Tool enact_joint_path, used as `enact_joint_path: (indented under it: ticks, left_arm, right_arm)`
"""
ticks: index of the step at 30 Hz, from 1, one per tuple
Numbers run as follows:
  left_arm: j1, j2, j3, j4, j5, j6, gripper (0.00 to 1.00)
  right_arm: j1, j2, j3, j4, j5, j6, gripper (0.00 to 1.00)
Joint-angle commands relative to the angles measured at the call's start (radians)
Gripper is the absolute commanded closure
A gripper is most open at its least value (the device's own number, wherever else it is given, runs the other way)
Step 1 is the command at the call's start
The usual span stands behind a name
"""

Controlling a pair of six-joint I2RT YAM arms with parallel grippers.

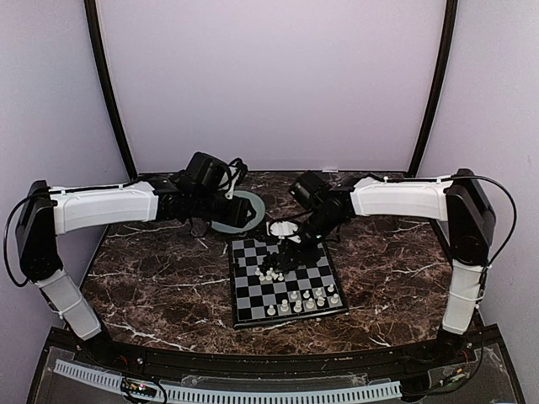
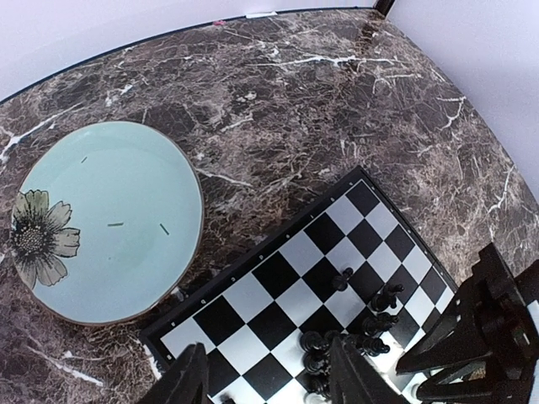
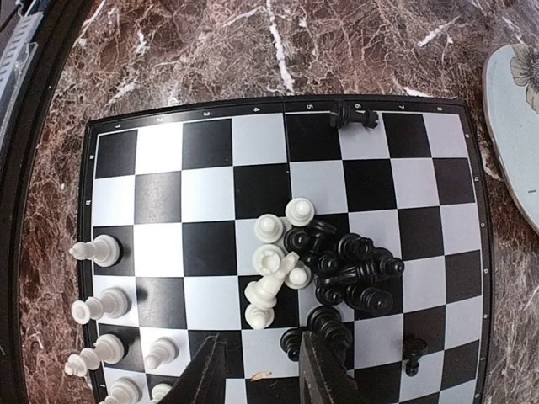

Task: Set up the chess pieces on the board
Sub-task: Pick up the pawn from the chessboard.

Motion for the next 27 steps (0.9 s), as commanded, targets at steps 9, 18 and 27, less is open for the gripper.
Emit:
enact_joint_path:
  ticks: [9,18,27]
  left_arm:
    - [0.062,-0.161,-0.092,0.098,-0.062,-0.135,0.44]
    - [0.078,-0.144,-0.083,0.096,-0.014,-0.140,0.44]
    - [0.078,-0.144,-0.080,0.097,-0.002,-0.128,0.44]
  right_arm:
    - [0.049,0.094,0.071,-0.047,0.102,-0.032,0.67]
    - [0.060,0.105,0.068,-0.048,0.128,-0.040,0.68]
    - [0.076,0.110,0.071,-0.046,0.149,-0.044,0.73]
